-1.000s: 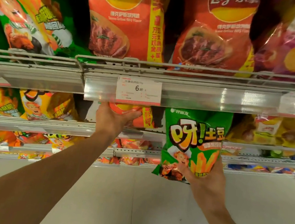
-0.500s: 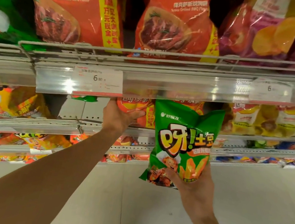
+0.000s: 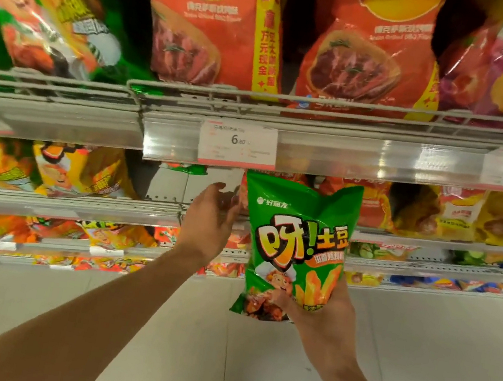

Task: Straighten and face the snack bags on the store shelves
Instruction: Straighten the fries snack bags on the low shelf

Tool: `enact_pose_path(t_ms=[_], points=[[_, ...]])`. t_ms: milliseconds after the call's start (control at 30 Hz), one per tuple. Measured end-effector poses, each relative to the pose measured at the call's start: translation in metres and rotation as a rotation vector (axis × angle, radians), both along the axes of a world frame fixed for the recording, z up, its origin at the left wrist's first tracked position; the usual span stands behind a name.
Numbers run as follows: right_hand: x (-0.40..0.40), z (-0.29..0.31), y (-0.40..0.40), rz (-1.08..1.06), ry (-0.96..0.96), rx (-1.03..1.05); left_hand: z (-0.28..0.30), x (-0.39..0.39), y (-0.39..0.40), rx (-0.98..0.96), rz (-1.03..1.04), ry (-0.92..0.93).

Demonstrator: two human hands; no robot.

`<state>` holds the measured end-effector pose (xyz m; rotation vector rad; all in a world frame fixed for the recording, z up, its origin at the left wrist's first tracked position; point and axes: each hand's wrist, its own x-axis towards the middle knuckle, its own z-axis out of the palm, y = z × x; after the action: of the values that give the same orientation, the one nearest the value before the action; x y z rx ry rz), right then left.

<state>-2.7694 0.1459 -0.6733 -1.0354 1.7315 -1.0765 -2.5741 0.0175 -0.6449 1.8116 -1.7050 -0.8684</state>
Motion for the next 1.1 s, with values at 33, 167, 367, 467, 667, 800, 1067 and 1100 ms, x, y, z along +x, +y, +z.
enact_pose_path(t_ms=[33, 167, 367, 467, 667, 800, 1067, 1100], points=[[0.012, 0.001, -0.002, 0.008, -0.002, -0.001, 0.001, 0.015, 0.008, -0.027, -0.013, -0.048], [0.068, 0.005, -0.014, 0.049, -0.009, -0.004, 0.012, 0.084, 0.037, -0.178, -0.109, -0.268], [0.148, 0.014, -0.041, 0.093, 0.008, 0.004, 0.012, 0.185, 0.053, -0.157, -0.164, -0.557], [0.173, 0.018, -0.058, 0.087, 0.062, 0.002, 0.005, 0.222, 0.05, -0.086, -0.178, -0.664], [0.199, 0.03, -0.112, -0.002, 0.135, -0.073, -0.016, 0.251, 0.037, -0.041, -0.287, -0.736], [0.203, 0.034, -0.143, -0.025, 0.115, -0.078, -0.021, 0.249, 0.039, -0.072, -0.278, -0.736], [0.2, 0.024, -0.175, -0.011, 0.044, -0.012, -0.028, 0.251, 0.04, -0.088, -0.279, -0.79], [0.199, 0.021, -0.177, -0.013, 0.039, -0.007, -0.029, 0.252, 0.04, -0.084, -0.286, -0.8]])
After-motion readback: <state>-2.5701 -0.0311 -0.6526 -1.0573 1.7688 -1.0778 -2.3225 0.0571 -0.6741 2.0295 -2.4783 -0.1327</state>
